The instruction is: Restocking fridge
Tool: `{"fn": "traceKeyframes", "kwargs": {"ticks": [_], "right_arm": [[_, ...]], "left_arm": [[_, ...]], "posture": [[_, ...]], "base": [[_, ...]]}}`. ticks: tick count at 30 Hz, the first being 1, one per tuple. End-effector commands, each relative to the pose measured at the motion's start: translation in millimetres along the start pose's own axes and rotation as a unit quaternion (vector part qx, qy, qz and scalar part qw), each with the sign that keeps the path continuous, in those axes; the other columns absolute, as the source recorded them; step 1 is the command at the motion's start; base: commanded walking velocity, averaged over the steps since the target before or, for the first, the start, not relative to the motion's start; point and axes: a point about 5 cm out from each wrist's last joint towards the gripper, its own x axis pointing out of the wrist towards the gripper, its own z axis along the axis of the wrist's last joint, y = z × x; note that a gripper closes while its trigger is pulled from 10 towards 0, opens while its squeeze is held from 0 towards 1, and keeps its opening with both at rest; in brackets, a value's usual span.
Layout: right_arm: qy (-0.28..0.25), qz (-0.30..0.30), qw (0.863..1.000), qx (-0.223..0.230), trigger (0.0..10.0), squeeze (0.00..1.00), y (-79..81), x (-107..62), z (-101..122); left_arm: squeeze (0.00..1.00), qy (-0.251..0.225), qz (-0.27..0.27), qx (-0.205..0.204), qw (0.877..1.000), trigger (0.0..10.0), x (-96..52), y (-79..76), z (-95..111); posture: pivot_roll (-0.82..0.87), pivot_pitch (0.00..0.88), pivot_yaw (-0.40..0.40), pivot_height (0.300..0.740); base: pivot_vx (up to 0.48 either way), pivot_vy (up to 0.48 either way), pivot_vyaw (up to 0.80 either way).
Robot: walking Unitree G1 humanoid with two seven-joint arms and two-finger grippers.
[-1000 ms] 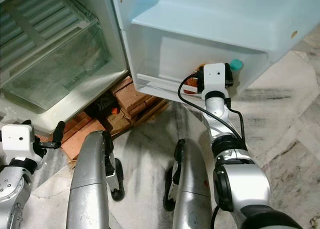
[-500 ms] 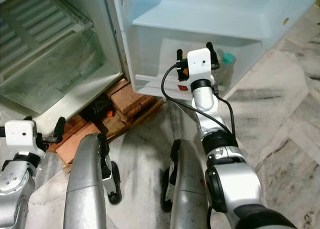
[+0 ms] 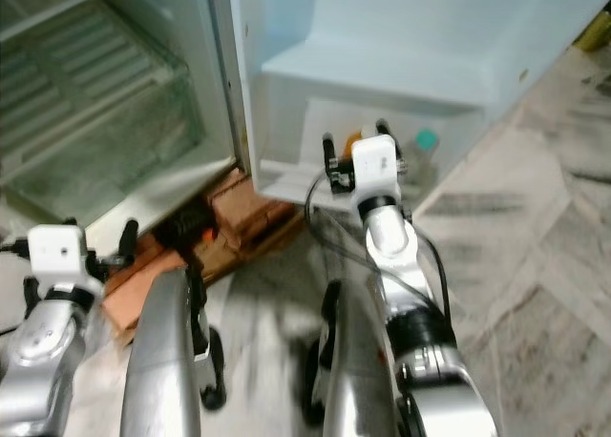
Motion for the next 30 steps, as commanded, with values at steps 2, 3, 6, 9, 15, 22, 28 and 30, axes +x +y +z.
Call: {"fn": "traceKeyframes", "kwargs": {"ticks": [2,3,6,9,15,22,28,30], "right_arm": [[0.033,0.003,0.999,0.006,10.0,1.00,-3.4,-16.9,-7],[0.041,0.014,0.999,0.003,10.0,0.53,-2.3,-24.8,-10],[0.058,0.059,0.997,0.004,10.0,0.00,0.1,-52.8,-14],[0.065,0.066,0.996,0.010,10.0,0.00,-0.1,-60.1,-14],[0.066,0.047,0.997,0.020,10.0,0.00,1.2,-71.9,-23],[0.086,-0.026,0.995,0.043,10.0,0.00,-2.1,-67.4,-36],[0.083,-0.040,0.994,0.056,10.0,0.00,-7.8,-66.6,-35],[0.075,-0.047,0.995,0.049,10.0,0.00,-8.4,-65.1,-33]], "left_arm": [[0.00,0.010,0.000,-0.003,1.000,10.0,-5.1,-3.5,-8],[0.00,0.012,0.001,-0.005,1.000,10.0,-5.4,-4.2,-10],[0.00,0.019,0.000,-0.010,1.000,10.0,-9.5,-5.2,-15],[0.00,0.023,-0.001,-0.010,1.000,10.0,-11.0,-4.6,-18],[0.00,0.036,-0.008,-0.013,0.999,10.0,-13.1,-8.0,-31],[0.00,0.033,-0.019,-0.024,0.999,10.0,-3.8,-20.3,-33],[0.00,0.037,-0.021,-0.021,0.999,10.0,-1.8,-15.9,-38],[0.00,0.038,-0.027,-0.017,0.999,10.0,0.6,-17.2,-40]], "posture": [[0.09,0.135,-0.089,0.548],[0.07,0.118,-0.083,0.548],[0.06,0.078,-0.070,0.548],[0.05,0.064,-0.065,0.548],[0.03,0.000,-0.066,0.568],[0.04,0.000,-0.059,0.618],[0.01,0.000,-0.042,0.648],[0.00,0.000,-0.038,0.663]], "base": [[0.000,0.000,0.00],[0.000,0.000,0.00],[0.000,0.000,0.00],[0.000,0.000,0.00],[0.000,0.000,0.00],[0.000,0.000,0.00],[0.000,0.000,0.00],[0.000,0.000,0.00]]}}
